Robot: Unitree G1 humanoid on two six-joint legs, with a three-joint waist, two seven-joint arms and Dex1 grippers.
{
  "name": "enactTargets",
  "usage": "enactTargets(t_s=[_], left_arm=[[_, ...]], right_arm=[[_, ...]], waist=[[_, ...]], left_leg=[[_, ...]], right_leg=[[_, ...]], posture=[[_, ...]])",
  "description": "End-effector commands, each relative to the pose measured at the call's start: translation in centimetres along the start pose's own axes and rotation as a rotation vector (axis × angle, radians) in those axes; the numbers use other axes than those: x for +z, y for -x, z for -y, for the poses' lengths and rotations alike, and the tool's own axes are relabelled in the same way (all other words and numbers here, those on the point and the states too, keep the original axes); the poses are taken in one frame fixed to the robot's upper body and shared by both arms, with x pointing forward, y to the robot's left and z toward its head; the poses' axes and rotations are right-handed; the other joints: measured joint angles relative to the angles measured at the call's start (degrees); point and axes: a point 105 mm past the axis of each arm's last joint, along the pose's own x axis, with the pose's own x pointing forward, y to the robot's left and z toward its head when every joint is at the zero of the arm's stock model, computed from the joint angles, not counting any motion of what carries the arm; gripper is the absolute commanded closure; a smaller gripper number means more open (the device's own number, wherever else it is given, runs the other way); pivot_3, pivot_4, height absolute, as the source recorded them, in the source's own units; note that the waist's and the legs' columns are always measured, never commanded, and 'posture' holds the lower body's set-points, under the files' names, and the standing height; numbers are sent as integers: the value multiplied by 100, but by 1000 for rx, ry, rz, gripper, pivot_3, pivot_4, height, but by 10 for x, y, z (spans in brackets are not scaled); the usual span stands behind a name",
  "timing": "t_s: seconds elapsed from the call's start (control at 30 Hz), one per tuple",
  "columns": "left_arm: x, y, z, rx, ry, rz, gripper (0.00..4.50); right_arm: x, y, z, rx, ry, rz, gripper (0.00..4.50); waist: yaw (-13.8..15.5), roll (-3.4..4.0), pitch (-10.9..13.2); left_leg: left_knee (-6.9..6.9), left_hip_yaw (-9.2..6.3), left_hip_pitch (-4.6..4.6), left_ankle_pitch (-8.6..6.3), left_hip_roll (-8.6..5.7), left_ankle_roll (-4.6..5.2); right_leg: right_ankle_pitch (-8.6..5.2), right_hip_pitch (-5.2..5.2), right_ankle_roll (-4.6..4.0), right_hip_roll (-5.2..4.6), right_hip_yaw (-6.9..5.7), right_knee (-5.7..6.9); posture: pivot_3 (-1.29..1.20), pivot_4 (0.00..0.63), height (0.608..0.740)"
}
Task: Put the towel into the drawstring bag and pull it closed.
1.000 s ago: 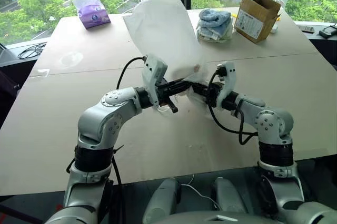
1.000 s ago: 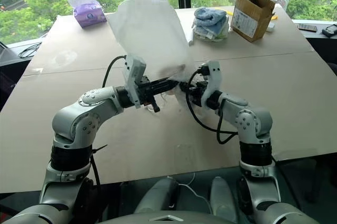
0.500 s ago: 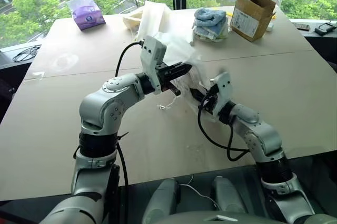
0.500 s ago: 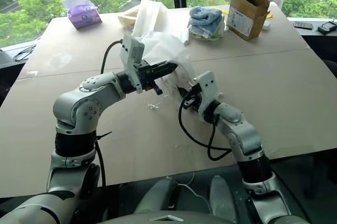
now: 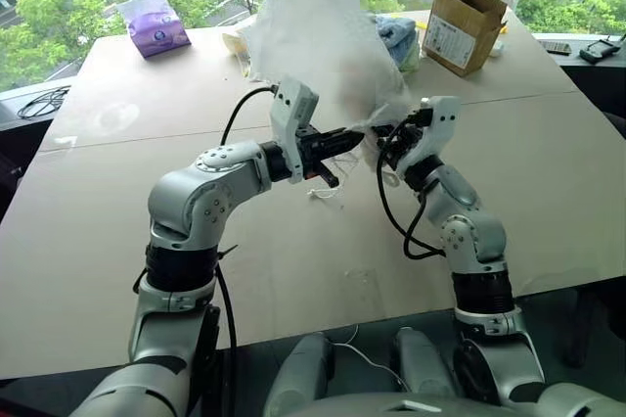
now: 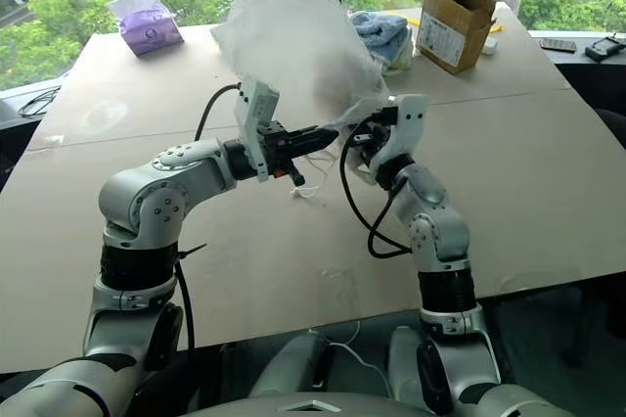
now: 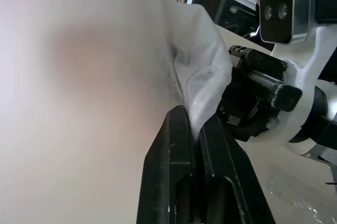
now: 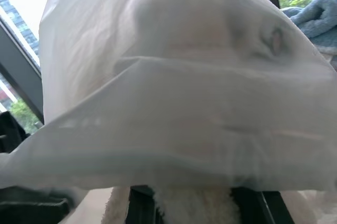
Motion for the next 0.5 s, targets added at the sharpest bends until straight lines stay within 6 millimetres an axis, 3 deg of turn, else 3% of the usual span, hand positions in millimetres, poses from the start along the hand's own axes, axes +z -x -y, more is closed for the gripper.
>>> enactTargets(t_s=[0.03,0.23,0.3,0.37,0.5], left_arm=[[6,-3,6,-26,-16,24,4500],[4,-10,11,-56,37,36,4500],[1,-13,10,-54,61,35,4500],[-3,-14,7,-38,74,27,4500],[-9,-17,-1,-4,103,21,4500]], right_arm=[[7,-3,-24,86,7,30,4494],[7,-10,-27,49,-89,30,4494],[-1,-9,-17,-1,-111,-13,3506],[-7,-4,-10,-30,-112,-47,2845],[-13,8,-7,-34,-93,-99,980]], waist=[[-9,0,0],[-8,0,0],[-6,0,0],[6,1,-1],[20,1,-1]], left_leg=[[-1,0,0,1,1,-1],[-2,2,0,1,1,-2],[-3,2,0,2,2,-2],[-2,2,0,2,1,-2],[-2,2,-2,2,-1,-2]], right_leg=[[0,-2,0,1,1,1],[0,-2,0,0,2,1],[0,-3,0,2,2,1],[0,-3,0,0,2,0],[0,-3,0,0,2,0]], posture=[[0,150,740],[0,150,740],[0,150,740],[0,150,740],[0,150,740]])
